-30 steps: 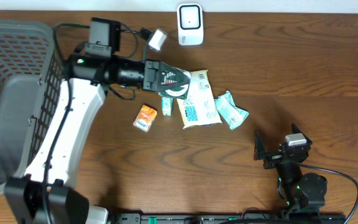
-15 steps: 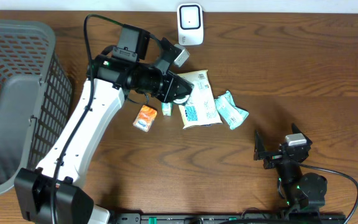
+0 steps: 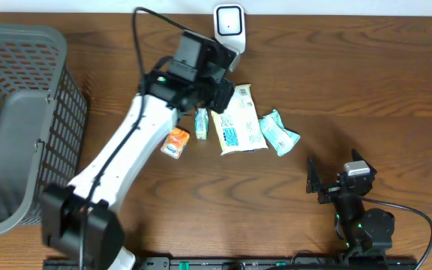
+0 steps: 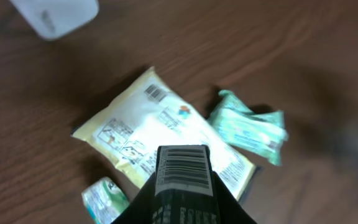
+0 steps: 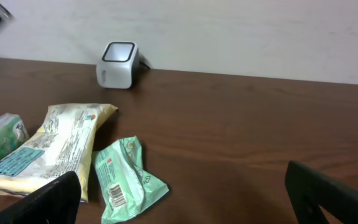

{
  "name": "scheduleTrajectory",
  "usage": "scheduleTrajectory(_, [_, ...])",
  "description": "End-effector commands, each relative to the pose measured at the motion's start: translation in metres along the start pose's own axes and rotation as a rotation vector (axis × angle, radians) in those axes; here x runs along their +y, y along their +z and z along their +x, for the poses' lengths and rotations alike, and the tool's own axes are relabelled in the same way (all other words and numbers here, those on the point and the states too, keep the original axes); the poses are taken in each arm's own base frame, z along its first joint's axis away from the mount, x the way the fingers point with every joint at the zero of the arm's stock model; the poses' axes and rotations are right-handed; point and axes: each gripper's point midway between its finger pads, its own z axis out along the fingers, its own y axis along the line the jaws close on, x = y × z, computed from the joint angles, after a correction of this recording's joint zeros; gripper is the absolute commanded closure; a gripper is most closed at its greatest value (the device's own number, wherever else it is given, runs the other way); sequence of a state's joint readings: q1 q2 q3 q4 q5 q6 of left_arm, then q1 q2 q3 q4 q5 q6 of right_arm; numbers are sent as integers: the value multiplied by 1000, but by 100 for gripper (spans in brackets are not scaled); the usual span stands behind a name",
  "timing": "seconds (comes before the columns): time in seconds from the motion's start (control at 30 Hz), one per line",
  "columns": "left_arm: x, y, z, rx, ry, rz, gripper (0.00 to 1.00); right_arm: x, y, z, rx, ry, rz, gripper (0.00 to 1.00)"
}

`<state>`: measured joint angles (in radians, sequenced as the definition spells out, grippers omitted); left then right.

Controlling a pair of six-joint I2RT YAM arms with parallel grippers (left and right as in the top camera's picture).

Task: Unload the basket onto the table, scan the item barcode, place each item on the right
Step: 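Carry the dark green tube toward the scanner with the left gripper, then hold the tube under the scanner, then release it on the table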

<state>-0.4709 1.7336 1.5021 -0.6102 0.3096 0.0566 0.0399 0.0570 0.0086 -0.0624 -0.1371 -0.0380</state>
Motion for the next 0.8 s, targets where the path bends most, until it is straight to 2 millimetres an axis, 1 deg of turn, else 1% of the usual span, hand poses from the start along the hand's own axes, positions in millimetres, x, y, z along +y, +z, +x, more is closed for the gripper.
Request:
scheduleTrajectory(0.0, [10, 29, 7, 35, -47, -142, 92, 1, 0, 1, 0, -13, -1, 1])
scheduleTrajectory(0.07, [6, 45, 9, 38, -42, -162, 92, 1, 0, 1, 0, -13, -1, 1])
scheduleTrajectory(0.1, [1, 56, 8, 29, -39, -174, 93, 1, 0, 1, 0, -13, -1, 1])
scheduleTrajectory(0.17, [-4, 68, 6, 15, -19, -180, 92, 1, 0, 1, 0, -13, -1, 1])
scheduleTrajectory(0.33, [-25, 105, 1, -27, 25, -145, 93, 1, 0, 1, 0, -13, -1, 1])
scheduleTrajectory(0.53, [-42, 140, 9, -31, 60, -124, 92, 1, 0, 1, 0, -13, -1, 1])
scheduleTrajectory(0.6, [-38, 149, 8, -50, 67, -160, 92, 1, 0, 1, 0, -13, -1, 1])
scheduleTrajectory(0.7, [-25, 158, 5, -81, 71, -248, 92, 1, 0, 1, 0, -13, -1, 1])
scheduleTrajectory(0.77, [-20, 162, 6, -86, 71, -274, 92, 1, 0, 1, 0, -12, -1, 1])
